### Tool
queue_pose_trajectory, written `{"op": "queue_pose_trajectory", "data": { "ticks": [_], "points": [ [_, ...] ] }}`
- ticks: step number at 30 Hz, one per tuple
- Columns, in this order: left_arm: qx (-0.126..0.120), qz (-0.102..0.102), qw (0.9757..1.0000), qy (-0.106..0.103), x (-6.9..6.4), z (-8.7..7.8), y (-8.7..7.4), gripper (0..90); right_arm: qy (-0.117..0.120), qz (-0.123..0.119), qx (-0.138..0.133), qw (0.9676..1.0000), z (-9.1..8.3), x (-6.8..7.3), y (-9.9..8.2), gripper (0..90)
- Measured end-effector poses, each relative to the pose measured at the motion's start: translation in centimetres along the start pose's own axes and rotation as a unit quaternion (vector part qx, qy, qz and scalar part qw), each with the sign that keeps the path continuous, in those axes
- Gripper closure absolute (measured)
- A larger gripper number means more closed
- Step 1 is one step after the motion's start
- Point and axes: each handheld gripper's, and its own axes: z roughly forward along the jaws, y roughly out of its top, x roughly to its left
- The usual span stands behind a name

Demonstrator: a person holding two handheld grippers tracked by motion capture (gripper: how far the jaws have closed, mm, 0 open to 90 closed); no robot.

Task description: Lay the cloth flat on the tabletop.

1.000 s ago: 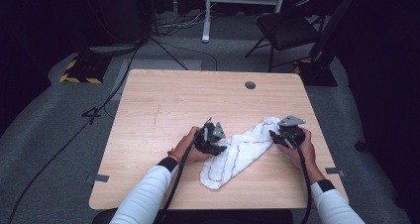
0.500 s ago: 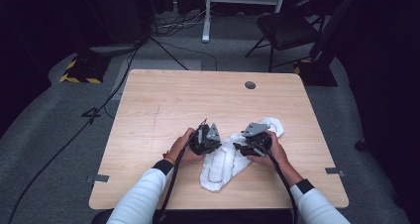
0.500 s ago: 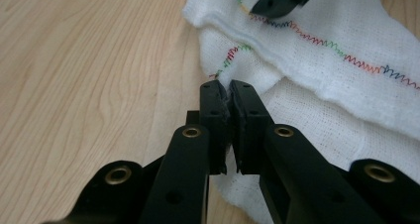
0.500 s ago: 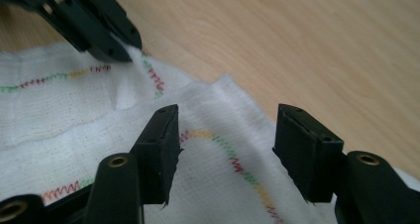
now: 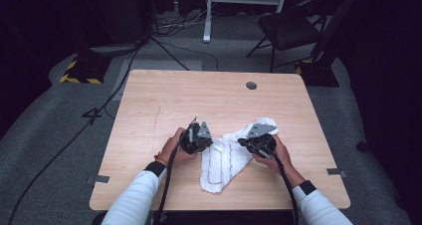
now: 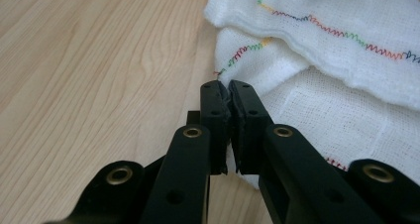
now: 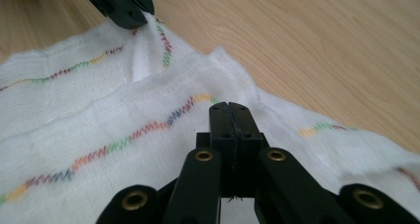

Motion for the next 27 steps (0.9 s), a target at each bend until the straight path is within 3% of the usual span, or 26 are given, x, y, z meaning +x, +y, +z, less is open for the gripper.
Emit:
{"op": "queue_pose_trajectory", "data": {
  "ticks": [3,6,11,17,20,23,27],
  "points": [
    [-0.006,-0.013,0.9999,0.002,0.4,-0.5,-0.7,85.1,-0.006,0.004,-0.01,0.9999,-1.1,-0.4,-0.4,90.0],
    [-0.005,-0.016,0.9998,-0.012,0.4,-0.8,-1.1,85.0,-0.002,0.012,-0.02,0.9997,-1.1,-0.3,-0.3,78.4],
    [-0.002,-0.006,0.9995,-0.031,-0.9,-1.1,-1.6,84.9,0.011,-0.008,-0.009,0.9999,1.0,1.7,1.1,64.8],
    [-0.002,-0.002,0.9992,-0.039,-1.9,-1.5,-2.1,84.7,0.028,0.006,-0.022,0.9994,2.7,2.9,2.7,52.9],
    [-0.005,-0.001,0.9992,-0.039,-2.0,-1.5,-2.1,84.3,0.038,0.002,-0.017,0.9991,3.5,3.7,3.2,48.4],
    [-0.002,0.002,0.9993,-0.037,-2.0,-1.3,-2.3,84.2,0.034,-0.004,0.008,0.9994,4.6,4.3,3.1,51.4],
    [-0.001,-0.005,0.9994,-0.035,-1.8,-1.2,-2.4,84.3,0.029,-0.005,0.016,0.9994,4.8,4.3,2.6,70.3]
  ]
}}
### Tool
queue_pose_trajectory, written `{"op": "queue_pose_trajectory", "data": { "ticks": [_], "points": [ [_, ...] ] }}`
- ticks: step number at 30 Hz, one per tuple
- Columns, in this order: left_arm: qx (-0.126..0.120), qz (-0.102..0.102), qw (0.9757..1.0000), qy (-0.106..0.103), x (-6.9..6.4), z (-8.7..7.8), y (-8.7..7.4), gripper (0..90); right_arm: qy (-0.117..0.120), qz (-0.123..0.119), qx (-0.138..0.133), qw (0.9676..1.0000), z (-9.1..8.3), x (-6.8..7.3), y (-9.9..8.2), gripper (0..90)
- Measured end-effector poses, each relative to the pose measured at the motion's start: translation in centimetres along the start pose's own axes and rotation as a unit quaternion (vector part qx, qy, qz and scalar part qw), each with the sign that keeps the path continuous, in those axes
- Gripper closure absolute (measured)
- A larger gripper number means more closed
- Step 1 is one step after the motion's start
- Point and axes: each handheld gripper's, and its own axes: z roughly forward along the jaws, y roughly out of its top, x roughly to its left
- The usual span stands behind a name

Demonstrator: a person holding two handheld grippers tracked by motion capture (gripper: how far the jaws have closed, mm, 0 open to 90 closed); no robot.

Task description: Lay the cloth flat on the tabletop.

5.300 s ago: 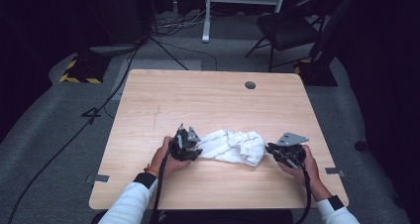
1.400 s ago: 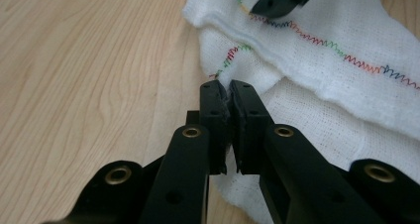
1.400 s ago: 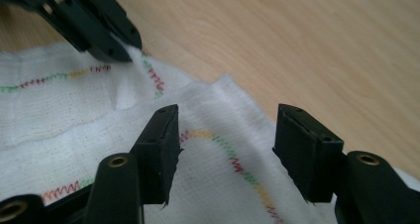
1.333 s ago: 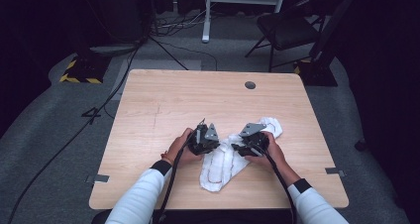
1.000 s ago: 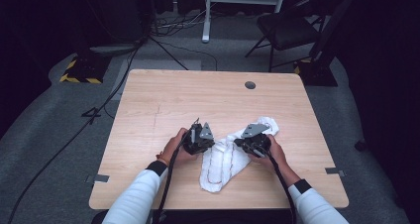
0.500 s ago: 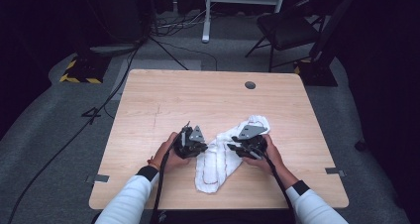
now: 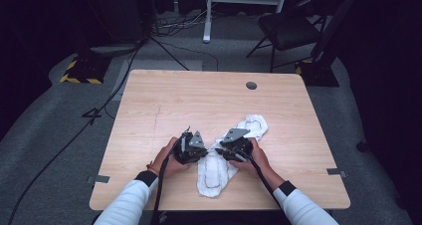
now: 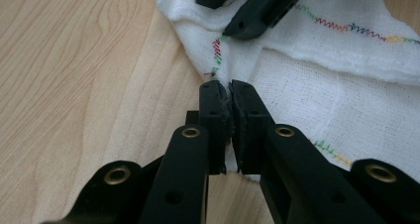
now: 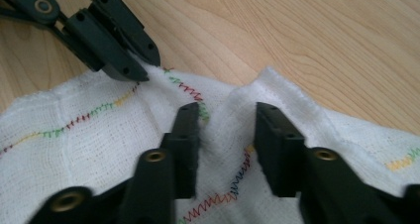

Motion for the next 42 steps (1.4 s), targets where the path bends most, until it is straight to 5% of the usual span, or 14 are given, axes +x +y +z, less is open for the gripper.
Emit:
{"op": "queue_pose_trajectory", "data": {
  "ticks": [4,14,21,29,32,35,39,42],
  "points": [
    [-0.003,0.0,0.9999,0.013,0.3,-0.1,-0.1,84.5,-0.003,-0.009,-0.002,1.0,-0.8,-0.1,-0.2,85.8],
    [-0.006,-0.022,0.9989,0.041,1.4,-1.0,-0.6,84.7,-0.035,0.001,-0.034,0.9988,-7.2,-1.9,-2.2,87.0],
    [-0.001,-0.028,0.9986,0.046,1.3,-1.1,-0.6,84.5,-0.068,0.035,-0.022,0.9968,-11.9,-2.5,-7.0,87.0],
    [-0.01,-0.046,0.9978,0.048,0.8,-1.6,-1.1,82.1,-0.086,0.09,0.004,0.9921,-13.9,-1.5,-12.4,82.2],
    [-0.01,-0.049,0.9971,0.057,0.7,-2.0,-1.4,76.6,-0.084,0.129,0.003,0.9881,-15.2,-1.6,-13.9,76.7],
    [-0.028,-0.054,0.9961,0.064,0.6,-2.3,-1.3,66.9,-0.101,0.138,0.002,0.9853,-16.0,-1.6,-14.5,69.4],
    [-0.048,-0.05,0.9958,0.06,-0.1,-2.0,0.1,46.5,-0.112,0.126,-0.012,0.9855,-16.3,-2.2,-14.2,60.5],
    [-0.056,-0.024,0.9973,0.042,-1.1,-1.1,1.7,38.4,-0.114,0.124,-0.026,0.9853,-16.3,-2.8,-13.6,57.4]
  ]
}}
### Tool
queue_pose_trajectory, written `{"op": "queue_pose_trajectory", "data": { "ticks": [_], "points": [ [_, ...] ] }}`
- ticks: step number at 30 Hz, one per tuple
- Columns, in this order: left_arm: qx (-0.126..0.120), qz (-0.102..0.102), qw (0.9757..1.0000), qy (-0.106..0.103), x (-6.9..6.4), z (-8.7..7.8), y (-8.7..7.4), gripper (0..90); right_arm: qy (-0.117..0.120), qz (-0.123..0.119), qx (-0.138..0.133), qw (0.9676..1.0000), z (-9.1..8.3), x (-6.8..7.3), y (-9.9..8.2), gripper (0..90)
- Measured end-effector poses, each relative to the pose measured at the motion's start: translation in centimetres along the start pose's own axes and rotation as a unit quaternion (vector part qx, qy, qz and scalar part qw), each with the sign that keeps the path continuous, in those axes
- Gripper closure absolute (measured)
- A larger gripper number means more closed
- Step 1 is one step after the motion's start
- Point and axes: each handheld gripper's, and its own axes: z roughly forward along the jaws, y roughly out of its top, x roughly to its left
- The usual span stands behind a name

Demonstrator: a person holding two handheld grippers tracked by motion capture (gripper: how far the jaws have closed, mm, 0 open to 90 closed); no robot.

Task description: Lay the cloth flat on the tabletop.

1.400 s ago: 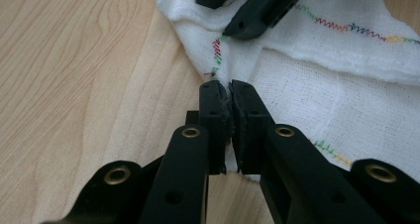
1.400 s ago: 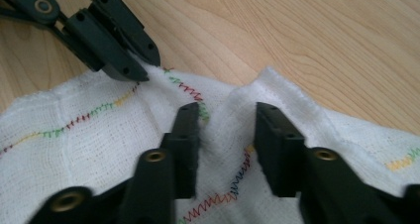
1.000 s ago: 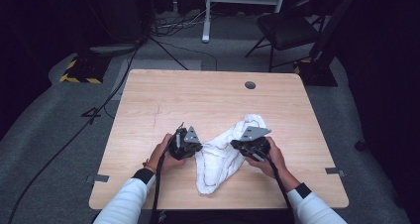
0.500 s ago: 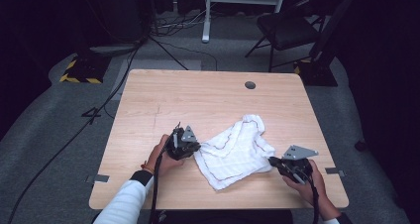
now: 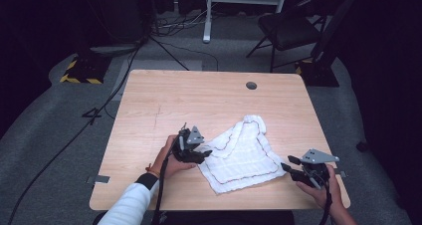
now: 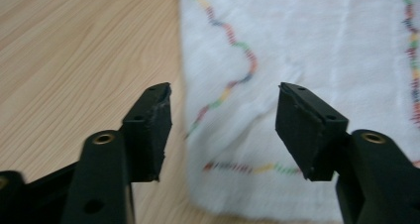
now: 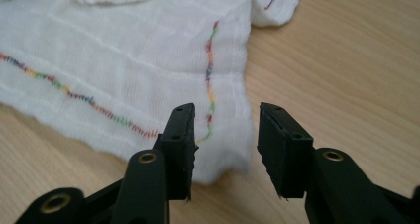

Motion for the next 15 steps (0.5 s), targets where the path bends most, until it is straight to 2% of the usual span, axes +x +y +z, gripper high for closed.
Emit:
{"op": "queue_pose_trajectory", "data": {
  "ticks": [3,5,8,10,15],
  "points": [
    [0.009,0.024,0.9995,-0.018,-1.1,1.5,1.1,35.3,0.001,-0.006,-0.009,0.9999,0.3,-0.3,0.9,54.5],
    [0.016,0.038,0.9987,-0.031,-1.6,2.5,1.7,34.6,0.009,-0.019,0.004,0.9998,1.2,-0.6,1.2,52.6],
    [0.035,0.054,0.9972,-0.037,-2.1,4.1,2.4,35.2,0.021,-0.033,0.027,0.9989,2.7,-1.0,1.3,51.5],
    [0.04,0.062,0.9963,-0.044,-2.0,4.7,2.6,39.6,0.018,-0.042,0.042,0.9981,3.4,-1.4,1.0,52.1],
    [0.057,0.069,0.9946,-0.051,-1.5,5.8,2.4,61.3,0.026,-0.042,0.061,0.9969,3.9,-1.9,-0.1,52.4]
  ]
}}
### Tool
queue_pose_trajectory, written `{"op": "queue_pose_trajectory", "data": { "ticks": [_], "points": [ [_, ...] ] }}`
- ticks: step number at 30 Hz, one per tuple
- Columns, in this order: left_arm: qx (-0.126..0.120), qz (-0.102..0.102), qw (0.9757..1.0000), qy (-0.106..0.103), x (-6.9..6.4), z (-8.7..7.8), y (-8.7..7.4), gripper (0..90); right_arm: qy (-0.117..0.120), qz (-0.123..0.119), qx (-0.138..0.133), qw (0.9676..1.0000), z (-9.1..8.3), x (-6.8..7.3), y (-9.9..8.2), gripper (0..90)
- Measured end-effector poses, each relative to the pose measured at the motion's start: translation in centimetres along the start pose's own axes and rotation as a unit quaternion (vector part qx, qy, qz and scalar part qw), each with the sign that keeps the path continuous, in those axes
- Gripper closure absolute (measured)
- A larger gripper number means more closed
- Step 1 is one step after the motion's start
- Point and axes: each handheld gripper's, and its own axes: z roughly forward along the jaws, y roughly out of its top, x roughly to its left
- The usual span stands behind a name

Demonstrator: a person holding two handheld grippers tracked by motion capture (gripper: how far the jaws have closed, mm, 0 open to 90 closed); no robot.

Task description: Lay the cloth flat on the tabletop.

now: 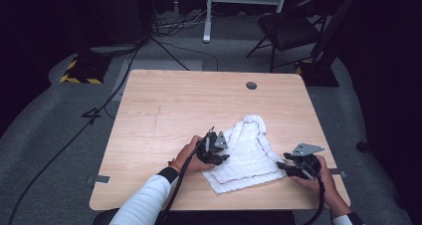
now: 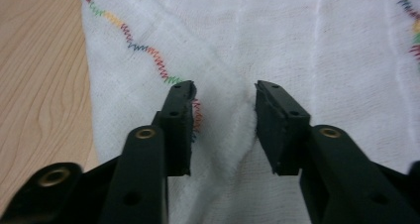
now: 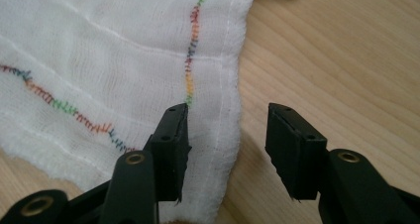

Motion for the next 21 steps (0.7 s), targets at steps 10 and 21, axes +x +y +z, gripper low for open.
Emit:
{"op": "queue_pose_trajectory", "data": {
  "ticks": [10,21],
  "points": [
    [-0.044,-0.025,0.9986,0.017,2.0,-1.8,-0.9,84.5,0.006,0.011,0.001,0.9999,-0.7,0.1,-0.8,52.7],
    [-0.082,-0.12,0.9851,0.092,7.3,-4.7,-2.9,84.6,0.01,0.031,0.002,0.9995,-2.2,0.9,-2.4,49.3]
  ]
}}
